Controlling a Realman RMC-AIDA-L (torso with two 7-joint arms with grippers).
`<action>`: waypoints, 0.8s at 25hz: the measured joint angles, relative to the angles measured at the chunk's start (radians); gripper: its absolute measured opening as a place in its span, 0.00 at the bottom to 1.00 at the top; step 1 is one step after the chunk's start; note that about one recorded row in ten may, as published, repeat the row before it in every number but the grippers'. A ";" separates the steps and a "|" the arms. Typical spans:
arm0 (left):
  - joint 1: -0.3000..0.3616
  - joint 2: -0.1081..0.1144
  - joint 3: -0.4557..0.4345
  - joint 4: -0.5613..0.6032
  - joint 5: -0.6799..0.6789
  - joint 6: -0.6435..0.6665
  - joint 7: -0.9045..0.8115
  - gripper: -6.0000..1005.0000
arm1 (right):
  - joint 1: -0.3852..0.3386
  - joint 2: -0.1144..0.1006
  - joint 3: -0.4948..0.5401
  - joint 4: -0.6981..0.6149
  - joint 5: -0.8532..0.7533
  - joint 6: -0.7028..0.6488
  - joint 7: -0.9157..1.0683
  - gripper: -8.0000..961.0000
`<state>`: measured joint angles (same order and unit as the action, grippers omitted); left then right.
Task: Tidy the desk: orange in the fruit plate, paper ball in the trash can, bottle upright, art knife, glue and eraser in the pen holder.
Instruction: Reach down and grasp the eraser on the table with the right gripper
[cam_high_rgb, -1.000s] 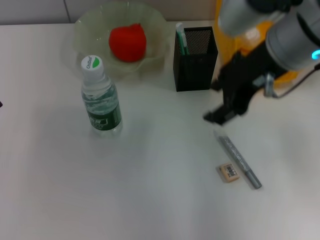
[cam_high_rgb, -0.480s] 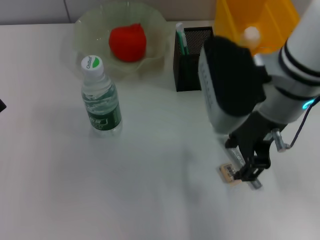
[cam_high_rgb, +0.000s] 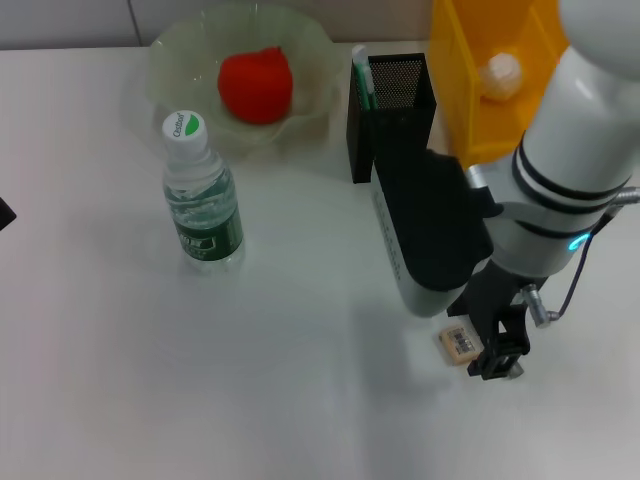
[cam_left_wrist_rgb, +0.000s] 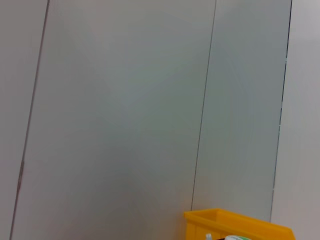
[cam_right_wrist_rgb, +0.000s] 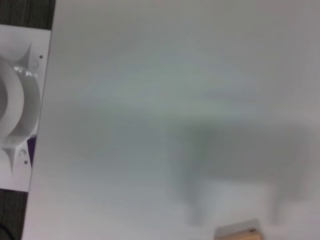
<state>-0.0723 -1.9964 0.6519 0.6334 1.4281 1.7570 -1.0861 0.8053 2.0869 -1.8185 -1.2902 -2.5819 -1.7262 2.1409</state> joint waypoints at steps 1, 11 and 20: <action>-0.001 0.000 0.000 0.000 0.000 0.000 0.000 0.81 | 0.003 0.001 -0.009 0.014 0.001 0.013 -0.001 0.69; -0.005 -0.005 0.000 0.000 0.000 -0.002 0.002 0.81 | 0.010 0.001 -0.045 0.070 0.000 0.103 -0.004 0.69; -0.001 -0.006 -0.007 0.000 0.000 -0.002 0.002 0.81 | 0.040 0.003 -0.055 0.146 0.007 0.131 -0.007 0.69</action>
<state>-0.0729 -2.0024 0.6444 0.6336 1.4281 1.7548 -1.0843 0.8452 2.0903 -1.8732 -1.1441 -2.5750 -1.5948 2.1337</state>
